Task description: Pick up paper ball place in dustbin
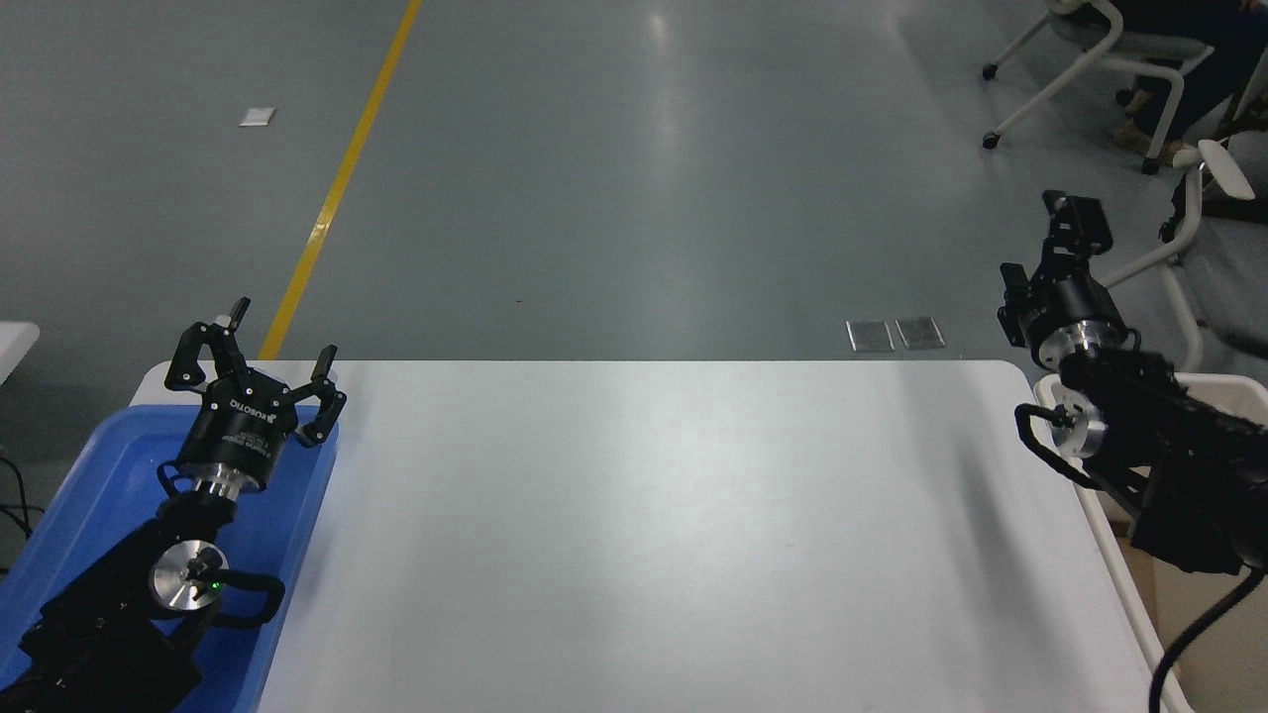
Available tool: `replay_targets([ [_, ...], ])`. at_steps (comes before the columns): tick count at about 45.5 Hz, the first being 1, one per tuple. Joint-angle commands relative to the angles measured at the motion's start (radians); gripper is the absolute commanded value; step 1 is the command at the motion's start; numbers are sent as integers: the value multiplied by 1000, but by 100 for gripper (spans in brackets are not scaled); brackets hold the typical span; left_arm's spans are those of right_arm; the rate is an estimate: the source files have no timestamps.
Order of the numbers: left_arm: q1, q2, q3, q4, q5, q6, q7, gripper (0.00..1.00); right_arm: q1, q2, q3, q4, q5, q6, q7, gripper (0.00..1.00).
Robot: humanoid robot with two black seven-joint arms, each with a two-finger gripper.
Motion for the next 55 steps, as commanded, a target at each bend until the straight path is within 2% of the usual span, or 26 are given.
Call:
replay_targets([
  [1, 0, 0, 1, 0, 0, 0, 1, 98, 376, -57, -739, 215, 208, 15, -6, 100],
  [3, 0, 0, 1, 0, 0, 0, 1, 98, 463, -60, -834, 286, 240, 42, -20, 100],
  [5, 0, 0, 1, 0, 0, 0, 1, 98, 546, -60, -908, 340, 260, 88, -53, 100],
  [14, 0, 0, -1, 0, 0, 0, 1, 98, 806, -54, -1072, 386, 262, 422, -283, 100],
  [17, 0, 0, -1, 0, 0, 0, 1, 99, 881, -37, -1135, 393, 254, 536, -325, 100],
  [26, 0, 0, 1, 0, 0, 0, 1, 98, 1040, 56, -1269, 467, 242, 677, -328, 100],
  [32, 0, 0, -1, 0, 0, 0, 1, 98, 1116, 95, -1290, 551, 173, 725, -328, 100],
  [46, 0, 0, -1, 0, 0, 2, 1, 98, 1195, 208, -1299, 754, 78, 727, -331, 100],
  [55, 0, 0, -1, 0, 0, 0, 1, 98, 1272, 222, -1270, 843, 12, 742, -331, 100],
])
